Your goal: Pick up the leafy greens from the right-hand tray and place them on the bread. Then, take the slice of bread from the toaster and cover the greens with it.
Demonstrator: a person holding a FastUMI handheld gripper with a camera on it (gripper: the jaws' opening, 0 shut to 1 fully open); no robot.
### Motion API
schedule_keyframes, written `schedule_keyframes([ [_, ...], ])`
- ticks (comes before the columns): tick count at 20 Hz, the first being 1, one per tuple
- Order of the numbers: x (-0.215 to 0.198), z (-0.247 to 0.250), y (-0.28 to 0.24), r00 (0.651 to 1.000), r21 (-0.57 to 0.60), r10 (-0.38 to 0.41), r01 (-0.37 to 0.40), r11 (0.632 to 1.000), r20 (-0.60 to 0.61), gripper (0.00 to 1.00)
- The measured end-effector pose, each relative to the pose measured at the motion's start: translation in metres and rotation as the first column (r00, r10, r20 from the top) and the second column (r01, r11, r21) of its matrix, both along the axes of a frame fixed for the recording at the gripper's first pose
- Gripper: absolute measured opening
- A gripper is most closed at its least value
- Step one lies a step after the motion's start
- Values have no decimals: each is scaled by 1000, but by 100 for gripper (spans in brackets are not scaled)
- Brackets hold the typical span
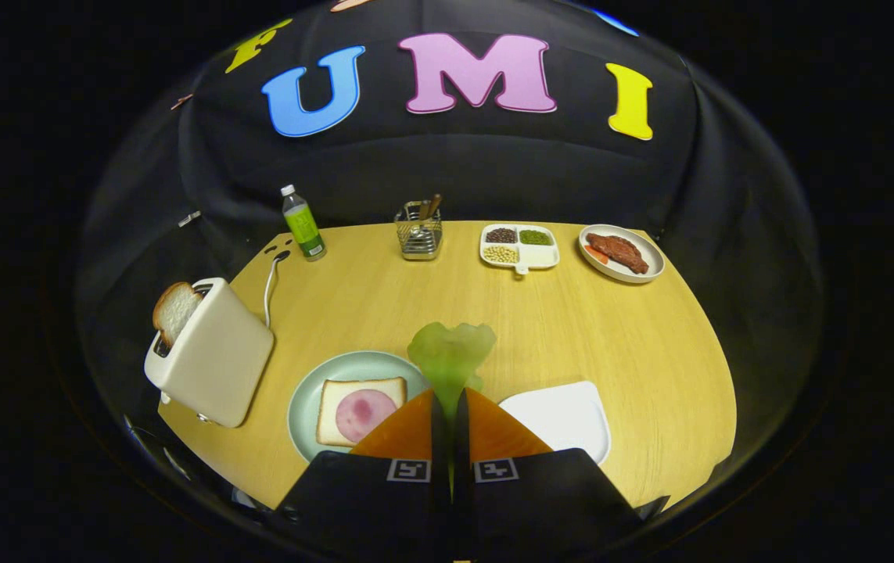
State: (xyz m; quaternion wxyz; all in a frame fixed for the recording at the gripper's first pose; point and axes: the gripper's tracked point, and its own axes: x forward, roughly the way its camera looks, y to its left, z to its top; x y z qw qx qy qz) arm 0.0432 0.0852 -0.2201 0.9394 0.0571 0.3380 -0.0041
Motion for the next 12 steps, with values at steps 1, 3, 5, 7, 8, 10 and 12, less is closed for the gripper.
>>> schedule_keyframes([
  [1, 3, 0, 12, 1000, 4, 16, -16, 1000, 2, 6],
  [3, 9, -5, 33, 999, 6, 50, -50, 999, -1, 6],
  [5, 13, -10, 54, 996, -2, 86, -86, 996, -5, 6],
  [7, 18, -20, 68, 993, -16, 115, -115, 993, -17, 6],
  [8, 19, -25, 75, 991, -21, 129, -130, 991, -27, 6],
  [10, 22, -35, 82, 989, -40, 143, -145, 989, -46, 7],
  [12, 25, -45, 88, 986, -56, 155, -159, 986, -66, 7],
])
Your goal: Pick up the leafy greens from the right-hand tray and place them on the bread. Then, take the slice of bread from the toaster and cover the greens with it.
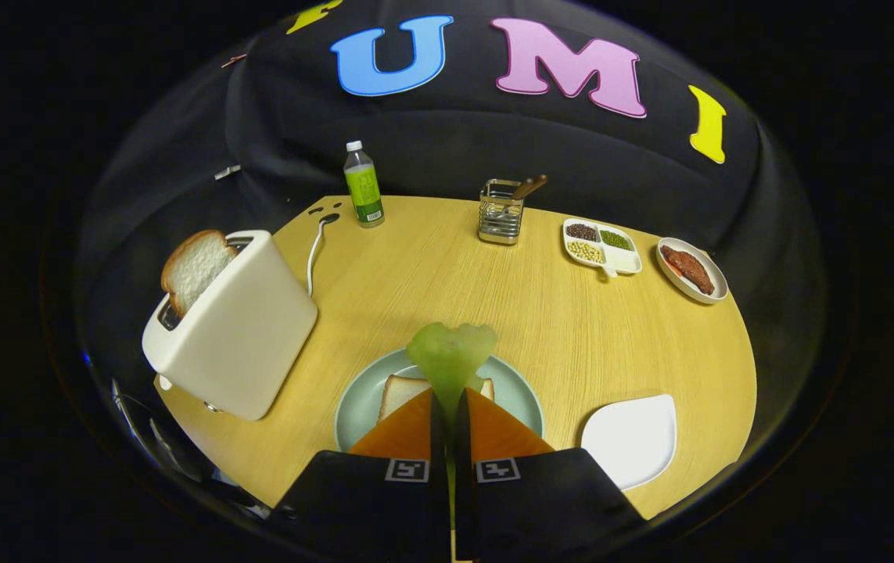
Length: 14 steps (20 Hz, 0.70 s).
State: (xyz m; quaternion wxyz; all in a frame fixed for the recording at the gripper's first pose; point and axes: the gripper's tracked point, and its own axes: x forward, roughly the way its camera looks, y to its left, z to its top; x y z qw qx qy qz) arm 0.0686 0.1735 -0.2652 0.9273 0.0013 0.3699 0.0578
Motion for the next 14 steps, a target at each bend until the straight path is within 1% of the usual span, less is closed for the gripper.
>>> schedule_keyframes([
  [3, 2, -11, 5, 1000, -19, 11, -11, 1000, -22, 10],
  [6, 5, -22, 0, 999, -60, -5, 2, 998, -49, 17],
  [8, 5, -27, -1, 998, -73, -17, 13, 997, -63, 18],
  [9, 7, -30, 1, 998, -67, -17, 12, 998, -67, 23],
  [11, 6, -31, 3, 997, -59, -17, 13, 998, -76, 29],
  [14, 4, -37, 5, 993, -41, -46, 42, 998, -111, 36],
])
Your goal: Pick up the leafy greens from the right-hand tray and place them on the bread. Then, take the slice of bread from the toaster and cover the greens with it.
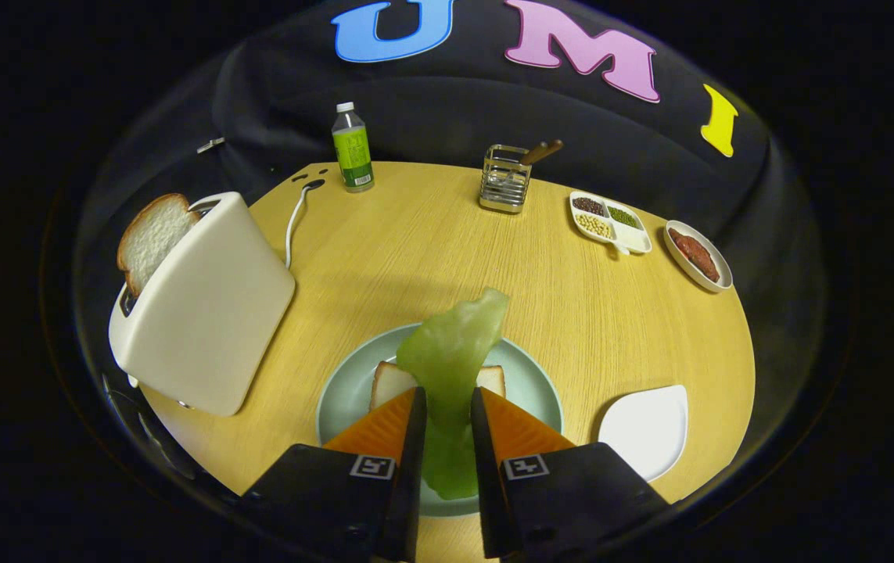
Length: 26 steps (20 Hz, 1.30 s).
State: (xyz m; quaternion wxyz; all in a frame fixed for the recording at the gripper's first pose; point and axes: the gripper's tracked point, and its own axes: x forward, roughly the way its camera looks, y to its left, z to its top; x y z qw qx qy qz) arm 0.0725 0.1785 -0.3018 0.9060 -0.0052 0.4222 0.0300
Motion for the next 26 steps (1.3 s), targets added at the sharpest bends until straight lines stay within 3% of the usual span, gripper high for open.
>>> schedule_keyframes([
  [3, 3, -4, -2, 1000, -8, -8, 8, 1000, -6, 48],
  [5, 2, -6, -4, 1000, -21, -9, 9, 1000, -12, 64],
  [8, -2, -5, -1, 1000, -24, 14, -15, 1000, -11, 79],
  [9, -3, -3, 0, 1000, -24, 22, -22, 999, -6, 93],
  [11, -3, 5, 3, 999, -16, 30, -29, 999, 24, 100],
  [17, -2, 66, 35, 983, 16, 92, -96, 995, 161, 100],
  [26, 21, 160, 115, 915, 46, 215, -244, 969, 340, 100],
])
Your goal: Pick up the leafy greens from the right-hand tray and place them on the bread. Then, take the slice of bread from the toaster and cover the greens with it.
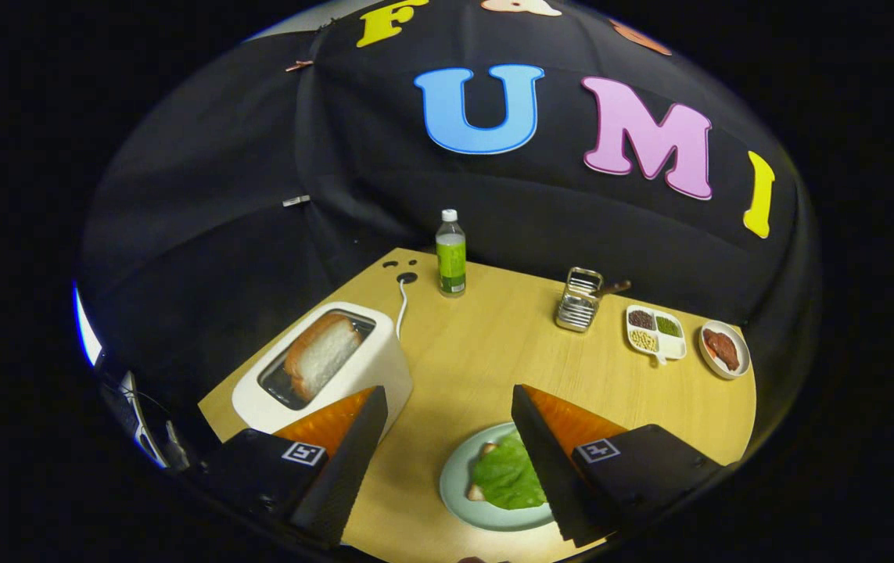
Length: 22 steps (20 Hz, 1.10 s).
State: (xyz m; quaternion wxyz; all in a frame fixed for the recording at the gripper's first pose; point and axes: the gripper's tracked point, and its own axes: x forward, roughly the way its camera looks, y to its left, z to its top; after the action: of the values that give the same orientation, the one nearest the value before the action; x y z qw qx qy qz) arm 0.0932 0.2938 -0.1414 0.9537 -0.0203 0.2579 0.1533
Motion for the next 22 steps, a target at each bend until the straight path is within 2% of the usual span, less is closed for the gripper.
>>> schedule_keyframes([
  [5, 7, 24, 55, 995, 21, 86, -87, 996, 41, 100],
  [9, 11, 20, 95, 989, 16, 143, -144, 989, 35, 100],
  [14, 14, -10, 121, 989, -25, 149, -149, 988, -8, 99],
  [22, 32, -39, 135, 989, -100, 144, -146, 984, -24, 100],
])
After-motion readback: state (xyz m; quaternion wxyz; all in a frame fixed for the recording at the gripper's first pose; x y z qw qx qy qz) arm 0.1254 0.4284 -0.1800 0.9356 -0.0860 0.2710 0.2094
